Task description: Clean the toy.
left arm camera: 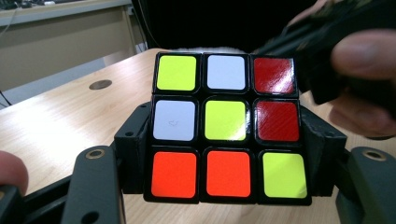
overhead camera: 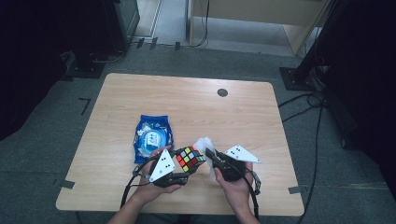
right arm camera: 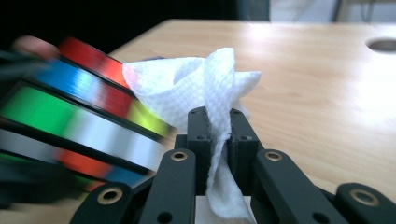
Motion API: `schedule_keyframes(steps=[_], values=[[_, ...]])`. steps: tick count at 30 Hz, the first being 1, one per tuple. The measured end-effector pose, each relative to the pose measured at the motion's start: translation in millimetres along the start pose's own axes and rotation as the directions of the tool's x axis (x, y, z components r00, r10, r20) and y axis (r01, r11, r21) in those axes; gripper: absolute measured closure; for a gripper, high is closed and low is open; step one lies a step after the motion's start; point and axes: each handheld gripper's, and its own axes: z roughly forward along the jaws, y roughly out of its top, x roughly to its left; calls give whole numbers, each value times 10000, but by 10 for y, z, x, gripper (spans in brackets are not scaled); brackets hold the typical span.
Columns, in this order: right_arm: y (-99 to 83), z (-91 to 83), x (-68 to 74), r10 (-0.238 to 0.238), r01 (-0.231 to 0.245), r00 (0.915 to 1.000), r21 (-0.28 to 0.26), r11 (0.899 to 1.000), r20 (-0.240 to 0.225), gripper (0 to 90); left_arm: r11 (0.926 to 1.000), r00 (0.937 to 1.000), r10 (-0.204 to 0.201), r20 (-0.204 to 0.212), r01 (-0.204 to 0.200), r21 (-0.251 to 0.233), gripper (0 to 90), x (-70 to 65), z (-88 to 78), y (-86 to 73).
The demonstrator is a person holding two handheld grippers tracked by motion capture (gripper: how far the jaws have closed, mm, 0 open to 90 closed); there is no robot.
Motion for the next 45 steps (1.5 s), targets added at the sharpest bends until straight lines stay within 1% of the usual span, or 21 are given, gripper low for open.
schedule_keyframes(steps=[2, 4, 5, 8, 10, 12, 15, 18, 19, 21, 24, 26, 28, 31, 32, 34, 36, 39, 41, 43, 45], values=[[-20, 5, -123, 258, -262, 9991, 137, 9996, 329, 829, 10000, 10000, -45, -85, 45, 28, 337, 25, -13, -8], [-24, -9, -240, 328, -343, 9971, 198, 9992, 682, 828, 9999, 9998, -62, -162, 63, 80, 337, 53, -21, -21], [-27, -26, -313, 414, -436, 9943, 199, 9989, 987, 828, 9999, 9997, -109, -199, 110, 79, 337, 64, -22, -27], [-40, -73, -473, 341, -383, 9838, 203, 9991, 1760, 828, 9998, 9996, -152, -254, 155, 104, 337, 89, -25, -41], [-55, -85, -557, 299, -353, 9767, 213, 9992, 2126, 819, 9998, 9995, -162, -280, 165, 127, 337, 94, -19, -49], [-81, -68, -616, 337, -428, 9727, 350, 9985, 2296, 791, 9997, 9995, -155, -284, 160, 173, 337, 95, -12, -56], [-118, -17, -643, 175, -349, 9680, 651, 9973, 2505, 675, 9997, 9994, -159, -297, 165, 198, 337, 89, -3, -60], [-118, 6, -644, 246, -451, 9692, 782, 9959, 2449, 542, 9996, 9994, -166, -318, 173, 231, 337, 95, -2, -66], [-110, 10, -644, 211, -427, 9654, 777, 9961, 2600, 488, 9996, 9993, -185, -313, 192, 229, 337, 98, -2, -68], [-93, -4, -640, 225, -447, 9594, 730, 9963, 2810, 431, 9995, 9992, -196, -341, 204, 240, 337, 105, -4, -71], [-32, -57, -609, 458, -630, 9565, 507, 9967, 2880, 369, 9995, 9991, -215, -369, 224, 238, 337, 113, -4, -76], [20, -93, -548, 601, -710, 9601, 301, 9970, 2730, 339, 9994, 9990, -239, -390, 248, 234, 337, 114, 0, -78], [75, -125, -463, 709, -754, 9706, 109, 9971, 2301, 309, 9994, 9989, -244, -410, 253, 224, 337, 112, 4, -77], [151, -157, -282, 1048, -1039, 9858, -140, 9945, 1313, 273, 9995, 9988, -229, -423, 238, 195, 337, 95, 16, -73], [173, -165, -214, 1160, -1145, 9896, -222, 9932, 849, 253, 9996, 9989, -202, -434, 211, 210, 337, 88, 21, -72], [204, -171, -91, 1326, -1324, 9912, -326, 9907, 43, 212, 9996, 9989, -136, -446, 146, 226, 337, 66, 35, -73], [237, -179, 60, 1513, -1544, 9859, -395, 9872, -712, 178, 9997, 9988, -31, -481, 43, 251, 337, 43, 50, -73], [248, -162, 206, 1808, -1856, 9745, -246, 9823, -1330, 149, 9996, 9985, 114, -542, -100, 266, 337, -2, 75, -72], [226, -122, 268, 2055, -2072, 9668, 51, 9783, -1521, 137, 9996, 9978, 174, -634, -158, 254, 337, -27, 85, -69], [195, -77, 290, 2280, -2261, 9626, 301, 9736, -1464, 137, 9996, 9973, 209, -706, -196, 187, 337, -50, 90, -63], [140, -15, 275, 2888, -2826, 9478, 630, 9572, -1354, 145, 9996, 9966, 259, -780, -253, 80, 337, -70, 86, -56]])
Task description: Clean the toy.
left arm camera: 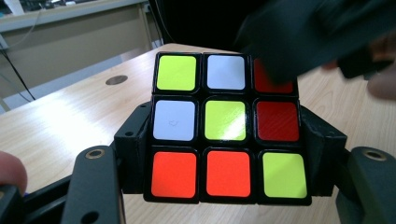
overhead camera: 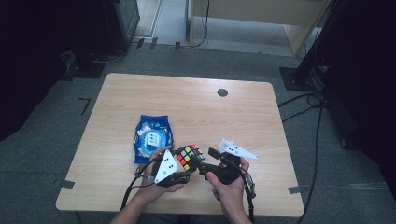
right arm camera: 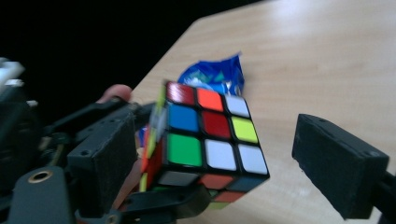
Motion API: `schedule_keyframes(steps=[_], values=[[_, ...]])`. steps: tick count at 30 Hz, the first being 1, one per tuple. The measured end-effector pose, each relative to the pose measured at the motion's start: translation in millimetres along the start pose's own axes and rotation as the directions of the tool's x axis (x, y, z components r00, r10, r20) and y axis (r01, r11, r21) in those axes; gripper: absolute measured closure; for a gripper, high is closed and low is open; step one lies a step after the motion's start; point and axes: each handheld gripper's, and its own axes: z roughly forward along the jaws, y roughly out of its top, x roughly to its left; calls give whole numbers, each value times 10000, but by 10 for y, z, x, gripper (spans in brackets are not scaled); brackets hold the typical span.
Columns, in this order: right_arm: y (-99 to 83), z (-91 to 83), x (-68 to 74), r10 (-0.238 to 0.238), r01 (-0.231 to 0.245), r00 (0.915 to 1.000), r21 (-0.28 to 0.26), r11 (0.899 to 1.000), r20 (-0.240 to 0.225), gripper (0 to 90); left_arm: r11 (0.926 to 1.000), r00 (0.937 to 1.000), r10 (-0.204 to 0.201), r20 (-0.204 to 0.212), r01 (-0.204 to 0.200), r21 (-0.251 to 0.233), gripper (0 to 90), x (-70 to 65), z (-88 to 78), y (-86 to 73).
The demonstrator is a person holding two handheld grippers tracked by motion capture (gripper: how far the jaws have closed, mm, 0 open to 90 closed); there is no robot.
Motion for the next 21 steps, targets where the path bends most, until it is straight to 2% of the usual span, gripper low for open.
schedule_keyframes(steps=[2, 5, 6, 7, 9, 11, 15, 18, 21], values=[[-39, 48, -56, 710, -700, 9970, 299, 9971, -309, 149, 9999, 9999, 99, -57, -99, -79, 336, -23, -1, 6], [-74, 93, -103, 1424, -1374, 9864, 633, 9885, -825, 181, 9996, 9997, 249, -81, -250, -125, 337, -60, 10, 8], [-80, 96, -111, 1561, -1503, 9827, 630, 9866, -999, 258, 9996, 9996, 284, -92, -285, -85, 336, -68, 17, 6], [-83, 94, -115, 1607, -1551, 9801, 554, 9863, -1164, 290, 9995, 9995, 290, -116, -291, -107, 336, -79, 24, 0], [-82, 77, -120, 1750, -1708, 9775, 453, 9843, -1181, 309, 9998, 9998, 187, -70, -188, -79, 336, -72, 27, -7], [-75, 61, -129, 1722, -1691, 9780, 359, 9849, -1179, 336, 10000, 10000, 40, 89, -41, 46, 335, -51, 41, -19], [-66, 52, -120, 1198, -1166, 9892, 410, 9923, -848, 341, 9994, 9998, 175, 129, -179, 293, 331, -57, 62, -32], [-28, 23, -156, 1117, -1100, 9919, 309, 9935, -606, 342, 9987, 9990, 391, 230, -398, 303, 318, -51, 47, -33], [73, -71, -257, 1208, -1205, 9919, 92, 9927, -392, 342, 9983, 9981, 465, 405, -479, 345, 292, -20, 32, -47]])
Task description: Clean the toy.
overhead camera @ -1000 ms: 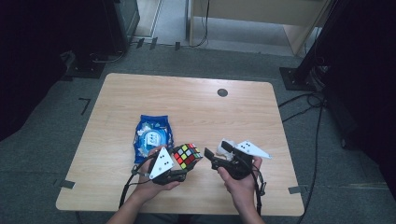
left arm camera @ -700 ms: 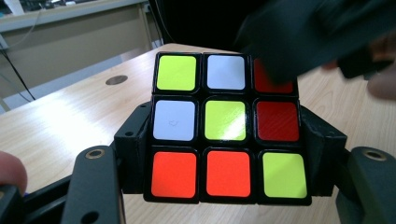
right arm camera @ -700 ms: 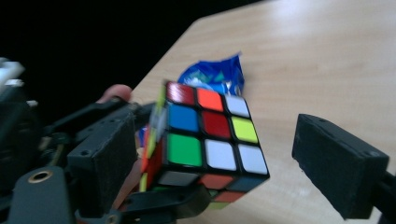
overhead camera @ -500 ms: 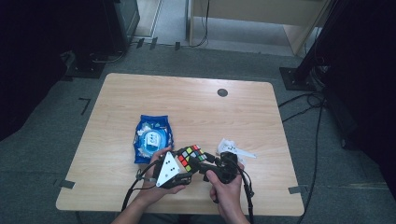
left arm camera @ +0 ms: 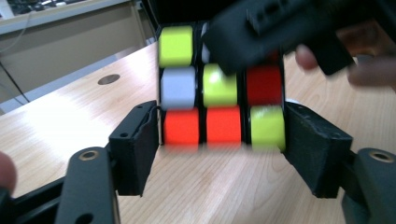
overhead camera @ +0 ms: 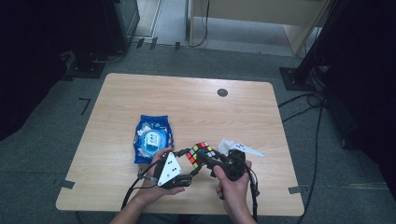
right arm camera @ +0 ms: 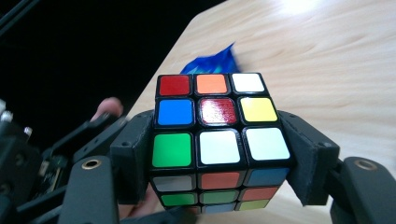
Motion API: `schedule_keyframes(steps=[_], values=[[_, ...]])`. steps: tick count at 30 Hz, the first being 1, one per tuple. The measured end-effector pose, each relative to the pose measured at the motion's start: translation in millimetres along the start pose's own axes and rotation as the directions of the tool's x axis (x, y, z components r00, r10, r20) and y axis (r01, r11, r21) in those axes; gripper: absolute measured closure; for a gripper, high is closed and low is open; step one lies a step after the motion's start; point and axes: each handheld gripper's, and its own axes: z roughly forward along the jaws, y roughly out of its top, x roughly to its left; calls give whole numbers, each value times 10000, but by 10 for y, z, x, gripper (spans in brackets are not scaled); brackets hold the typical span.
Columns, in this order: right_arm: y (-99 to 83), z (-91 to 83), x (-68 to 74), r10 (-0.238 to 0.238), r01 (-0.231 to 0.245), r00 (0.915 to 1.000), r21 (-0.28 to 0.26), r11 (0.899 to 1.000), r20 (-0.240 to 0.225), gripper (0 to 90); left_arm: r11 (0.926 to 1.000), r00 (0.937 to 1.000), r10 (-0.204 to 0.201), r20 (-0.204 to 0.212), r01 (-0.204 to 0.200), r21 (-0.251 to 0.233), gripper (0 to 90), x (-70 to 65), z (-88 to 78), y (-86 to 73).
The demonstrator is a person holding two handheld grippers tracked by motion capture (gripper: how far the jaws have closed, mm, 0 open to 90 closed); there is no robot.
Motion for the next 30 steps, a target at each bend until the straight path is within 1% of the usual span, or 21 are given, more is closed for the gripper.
schedule_keyframes(steps=[1, 2, 3, 5, 7, 9, 11, 12, 14, 15, 18, 20, 22, 23, 25, 27, 29, 30], values=[[31, -26, -22, 16, -16, 10000, -26, 10000, 7, 342, 9999, 9999, 138, -21, -138, 92, 284, 8, 2, -11], [79, -67, -53, 41, -41, 10000, -11, 10000, -31, 342, 9994, 9992, 289, -277, -284, 204, 287, 8, 10, -21], [114, -96, -67, 38, -38, 10000, 96, 9999, -56, 342, 9989, 9986, 367, -374, -355, 299, 308, 20, 14, -32], [155, -139, -82, -41, 41, 10000, 115, 9999, -50, 341, 9991, 9987, 284, -422, -269, 341, 308, 50, 13, -46], [172, -148, -88, -55, 59, 9999, 275, 9996, -136, 341, 9994, 9986, 227, -484, -213, 289, 308, 67, 7, -47], [172, -132, -84, -141, 157, 9995, 550, 9984, -299, 341, 9994, 9984, 248, -516, -235, 259, 308, 74, 1, -43], [163, -103, -61, -210, 245, 9989, 841, 9962, -429, 341, 9993, 9982, 299, -520, -287, 243, 304, 73, -1, -40], [155, -84, -52, -324, 372, 9982, 986, 9944, -497, 341, 9992, 9983, 309, -502, -295, 274, 297, 72, 0, -40], [146, -63, -39, -352, 418, 9974, 1092, 9931, -621, 341, 9982, 9975, 463, -535, -441, 410, 288, 62, 8, -46], [145, -55, -35, -342, 424, 9969, 1189, 9920, -703, 341, 9981, 9977, 465, -494, -443, 435, 284, 60, 9, -48], [137, -44, -25, -435, 514, 9968, 1223, 9912, -663, 340, 9975, 9972, 562, -501, -540, 446, 281, 34, 10, -40], [138, -40, -22, -356, 446, 9968, 1290, 9906, -709, 339, 9971, 9968, 645, -475, -624, 437, 278, 12, 9, -29], [138, -33, -26, -403, 496, 9965, 1323, 9900, -727, 339, 9973, 9971, 661, -368, -648, 351, 268, -16, 14, -13], [135, -28, -24, -400, 500, 9964, 1369, 9893, -748, 338, 9969, 9969, 734, -288, -724, 313, 263, -35, 16, 0], [121, -11, -11, -420, 528, 9964, 1506, 9872, -738, 338, 9961, 9962, 840, -240, -833, 295, 239, -63, 21, 12], [103, 11, 2, -550, 654, 9961, 1615, 9847, -683, 338, 9956, 9958, 895, -211, -889, 292, 227, -91, 31, 20], [90, 24, 8, -615, 716, 9962, 1742, 9821, -622, 338, 9955, 9958, 897, -162, -891, 314, 210, -92, 34, 20], [85, 31, 13, -568, 673, 9964, 1807, 9812, -625, 338, 9956, 9959, 890, -132, -886, 310, 205, -92, 34, 19]])
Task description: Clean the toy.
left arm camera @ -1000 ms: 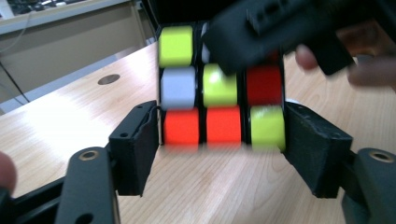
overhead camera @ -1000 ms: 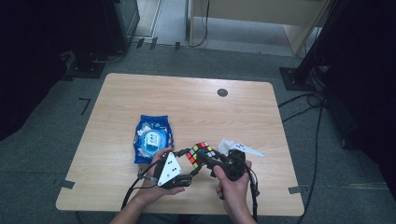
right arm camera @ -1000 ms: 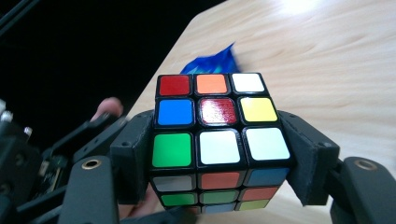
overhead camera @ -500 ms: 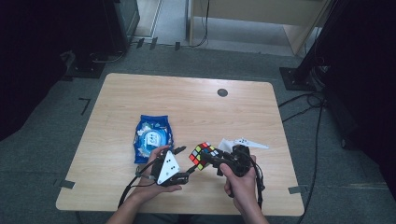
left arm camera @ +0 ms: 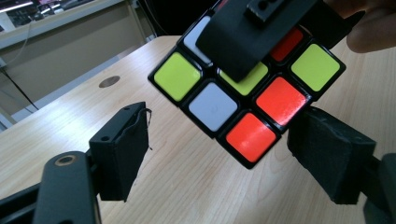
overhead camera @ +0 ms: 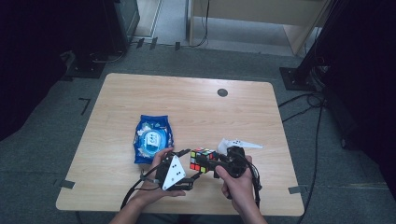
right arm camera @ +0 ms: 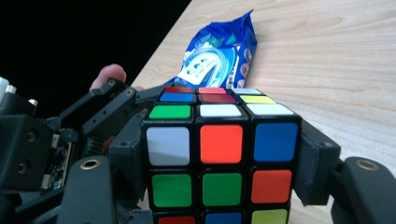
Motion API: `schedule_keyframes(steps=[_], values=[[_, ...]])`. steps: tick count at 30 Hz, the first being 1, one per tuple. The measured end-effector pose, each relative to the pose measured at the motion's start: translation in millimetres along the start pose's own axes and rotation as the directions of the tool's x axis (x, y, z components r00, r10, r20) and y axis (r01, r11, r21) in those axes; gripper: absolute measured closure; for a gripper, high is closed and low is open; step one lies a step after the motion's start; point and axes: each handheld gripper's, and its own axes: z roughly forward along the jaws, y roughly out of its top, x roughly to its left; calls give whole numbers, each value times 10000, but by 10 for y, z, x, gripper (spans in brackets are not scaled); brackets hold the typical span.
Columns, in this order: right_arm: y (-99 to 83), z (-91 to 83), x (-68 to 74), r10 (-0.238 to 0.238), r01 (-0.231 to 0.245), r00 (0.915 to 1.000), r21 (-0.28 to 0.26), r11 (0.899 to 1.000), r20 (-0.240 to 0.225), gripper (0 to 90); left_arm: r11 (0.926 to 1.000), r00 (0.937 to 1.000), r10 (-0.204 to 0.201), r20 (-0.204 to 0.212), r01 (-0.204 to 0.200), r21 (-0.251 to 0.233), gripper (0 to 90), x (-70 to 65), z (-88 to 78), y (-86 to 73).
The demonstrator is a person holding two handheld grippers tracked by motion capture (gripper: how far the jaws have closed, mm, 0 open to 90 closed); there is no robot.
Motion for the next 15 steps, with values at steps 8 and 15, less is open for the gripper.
schedule_keyframes(steps=[8, 15], values=[[-33, 71, 20, -160, 154, 9998, 427, 9990, 139, 336, 9999, 9999, 130, 32, -130, 6, 199, -23, 7, 1], [-35, 75, 32, -313, 292, 9990, 627, 9976, 332, 336, 9995, 9995, 313, 99, -313, -17, 214, -50, 14, 2]])
